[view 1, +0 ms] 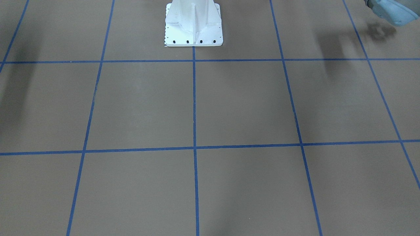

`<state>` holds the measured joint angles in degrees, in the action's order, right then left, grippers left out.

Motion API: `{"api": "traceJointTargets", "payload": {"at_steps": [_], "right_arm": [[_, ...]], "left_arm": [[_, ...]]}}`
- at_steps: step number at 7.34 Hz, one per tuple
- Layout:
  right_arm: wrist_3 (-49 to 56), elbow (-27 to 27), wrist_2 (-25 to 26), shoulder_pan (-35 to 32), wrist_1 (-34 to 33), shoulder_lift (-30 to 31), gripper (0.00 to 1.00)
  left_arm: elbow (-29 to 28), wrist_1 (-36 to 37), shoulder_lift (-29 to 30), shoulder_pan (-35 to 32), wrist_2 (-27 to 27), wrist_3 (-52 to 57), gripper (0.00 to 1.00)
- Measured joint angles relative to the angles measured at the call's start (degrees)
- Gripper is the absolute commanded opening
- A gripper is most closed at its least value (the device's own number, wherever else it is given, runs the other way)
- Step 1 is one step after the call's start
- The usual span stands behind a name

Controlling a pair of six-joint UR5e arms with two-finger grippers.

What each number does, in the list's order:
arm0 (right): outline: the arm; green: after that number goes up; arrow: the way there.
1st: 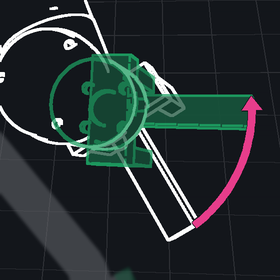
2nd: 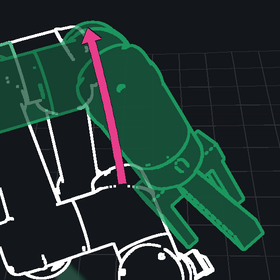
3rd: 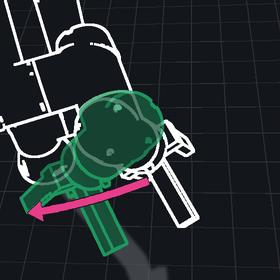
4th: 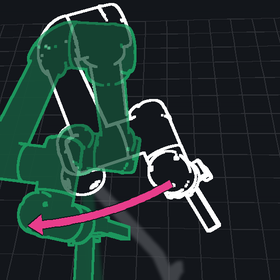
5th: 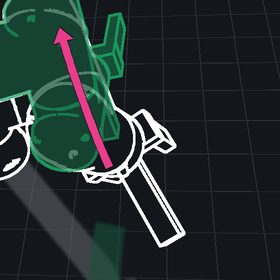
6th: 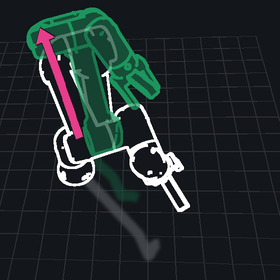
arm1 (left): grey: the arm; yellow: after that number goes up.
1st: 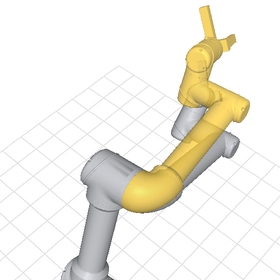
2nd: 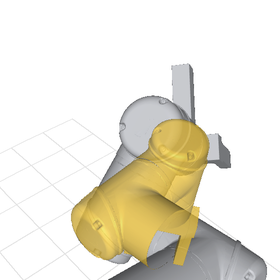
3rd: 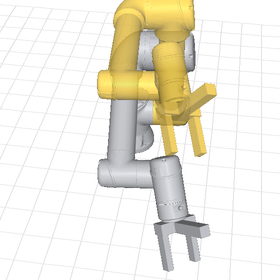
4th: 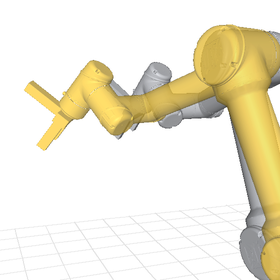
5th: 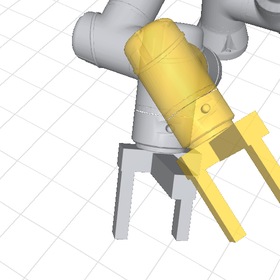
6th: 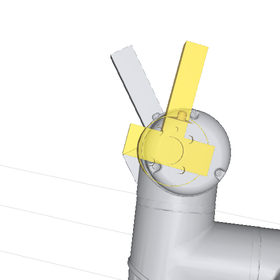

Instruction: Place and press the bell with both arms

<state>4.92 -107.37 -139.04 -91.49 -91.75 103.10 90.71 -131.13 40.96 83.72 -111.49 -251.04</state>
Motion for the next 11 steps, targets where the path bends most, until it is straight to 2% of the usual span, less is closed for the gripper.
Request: {"api": "traceJointTargets", "payload": {"at_steps": [3, 7, 11], "right_arm": [[0.00, -0.47, 0.00, 0.00, -0.01, 0.42, 1.00], [-0.02, -0.67, 0.00, 0.00, -0.09, 0.78, 1.00], [-0.02, -0.63, -0.03, 0.04, -0.10, 0.80, 1.00]], "left_arm": [[0.42, -4.05, 0.00, 12.42, -0.30, -9.91, 0.00], [0.52, -5.82, 0.46, 19.15, -3.01, -12.34, 0.00], [1.16, -5.85, 2.12, 29.19, -4.45, -11.41, 0.00]]}}
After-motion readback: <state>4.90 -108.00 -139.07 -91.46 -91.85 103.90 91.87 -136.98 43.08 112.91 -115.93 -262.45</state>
